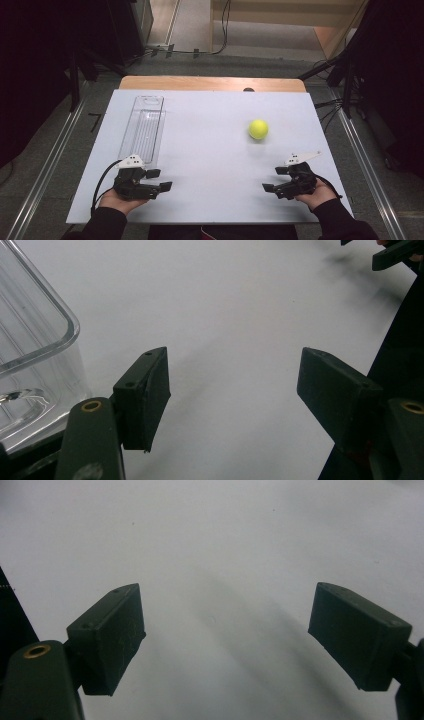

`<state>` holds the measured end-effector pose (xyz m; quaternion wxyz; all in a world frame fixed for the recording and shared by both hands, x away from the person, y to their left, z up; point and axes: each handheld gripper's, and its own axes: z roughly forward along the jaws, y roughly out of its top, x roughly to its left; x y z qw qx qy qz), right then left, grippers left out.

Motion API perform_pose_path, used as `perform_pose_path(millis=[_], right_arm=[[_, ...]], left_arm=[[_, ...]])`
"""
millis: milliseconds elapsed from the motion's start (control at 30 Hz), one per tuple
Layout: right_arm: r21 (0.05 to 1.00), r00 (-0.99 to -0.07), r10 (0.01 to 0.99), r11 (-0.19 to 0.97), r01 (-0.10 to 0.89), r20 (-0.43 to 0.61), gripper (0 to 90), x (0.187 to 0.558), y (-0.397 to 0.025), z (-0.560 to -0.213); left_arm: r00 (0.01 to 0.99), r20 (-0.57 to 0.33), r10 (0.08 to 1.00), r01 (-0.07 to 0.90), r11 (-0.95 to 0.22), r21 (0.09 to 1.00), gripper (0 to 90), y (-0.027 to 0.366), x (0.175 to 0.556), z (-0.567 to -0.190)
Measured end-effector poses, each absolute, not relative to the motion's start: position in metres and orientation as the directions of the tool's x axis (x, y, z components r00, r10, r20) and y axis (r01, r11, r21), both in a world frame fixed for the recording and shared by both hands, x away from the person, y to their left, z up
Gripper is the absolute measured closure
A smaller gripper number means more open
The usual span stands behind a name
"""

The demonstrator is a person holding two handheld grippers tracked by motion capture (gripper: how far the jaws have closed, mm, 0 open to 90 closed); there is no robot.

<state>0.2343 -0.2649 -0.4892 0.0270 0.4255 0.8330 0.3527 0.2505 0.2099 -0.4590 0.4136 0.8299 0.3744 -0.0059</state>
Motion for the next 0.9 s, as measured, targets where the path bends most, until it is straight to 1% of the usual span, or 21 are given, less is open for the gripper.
perform_pose_path(millis=[467,900], right_arm=[[0.613,-0.647,0.719,0.397,0.683,0.255,12.9,0.2343,-0.2638,-0.4894],[0.619,-0.657,0.710,0.403,0.674,0.253,12.9,0.2331,-0.2627,-0.4894]], left_arm=[[0.712,-0.321,0.625,0.638,-0.384,0.667,30.0,0.2108,0.2518,-0.4588],[0.714,-0.313,0.626,0.629,-0.377,0.679,30.0,0.2123,0.2528,-0.4592]])
